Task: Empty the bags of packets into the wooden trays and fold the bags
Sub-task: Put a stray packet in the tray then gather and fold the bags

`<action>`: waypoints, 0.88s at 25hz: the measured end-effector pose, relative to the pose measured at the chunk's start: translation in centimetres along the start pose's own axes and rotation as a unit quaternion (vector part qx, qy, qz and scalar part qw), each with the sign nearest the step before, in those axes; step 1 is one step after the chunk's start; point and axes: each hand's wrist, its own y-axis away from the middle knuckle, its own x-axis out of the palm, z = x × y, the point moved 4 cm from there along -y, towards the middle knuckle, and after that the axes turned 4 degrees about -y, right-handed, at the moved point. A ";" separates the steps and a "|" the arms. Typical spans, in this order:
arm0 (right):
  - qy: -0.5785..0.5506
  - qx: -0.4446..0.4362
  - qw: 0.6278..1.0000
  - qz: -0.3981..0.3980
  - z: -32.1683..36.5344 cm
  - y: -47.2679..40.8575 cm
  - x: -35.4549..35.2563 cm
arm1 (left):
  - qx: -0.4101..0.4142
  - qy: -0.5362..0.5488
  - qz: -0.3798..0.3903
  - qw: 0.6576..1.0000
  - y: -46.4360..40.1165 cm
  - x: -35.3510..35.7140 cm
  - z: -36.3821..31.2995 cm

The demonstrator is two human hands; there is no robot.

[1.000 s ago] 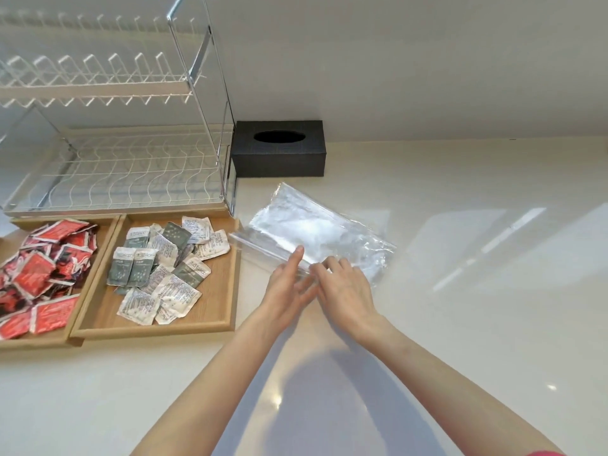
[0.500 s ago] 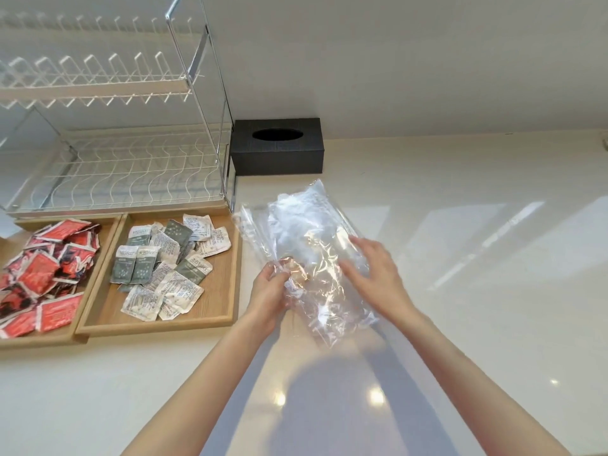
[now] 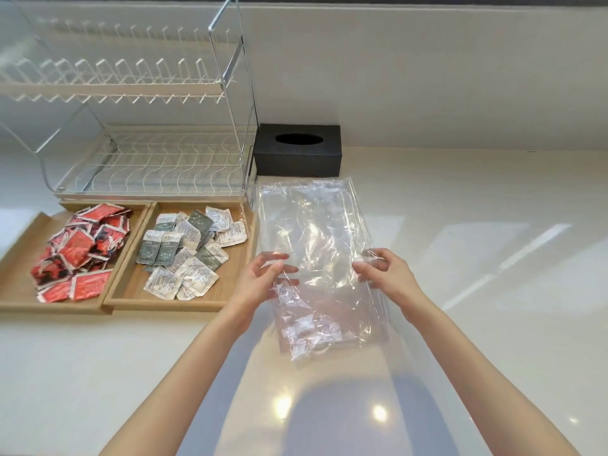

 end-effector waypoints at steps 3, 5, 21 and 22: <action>-0.002 -0.029 1.000 -0.007 0.8 1.1 1.8 | -0.013 0.004 -0.049 0.999 1.3 -1.7 0.7; -0.005 -0.044 0.999 0.011 1.4 2.2 3.5 | -0.017 -0.001 -0.080 0.997 2.4 -3.4 1.5; 0.016 -0.065 0.991 0.113 -0.5 14.2 21.7 | -0.039 0.028 -0.169 0.984 17.6 -19.6 9.9; 0.012 -0.061 0.991 0.118 -0.9 15.3 23.0 | -0.038 0.026 -0.176 0.983 18.9 -20.6 10.5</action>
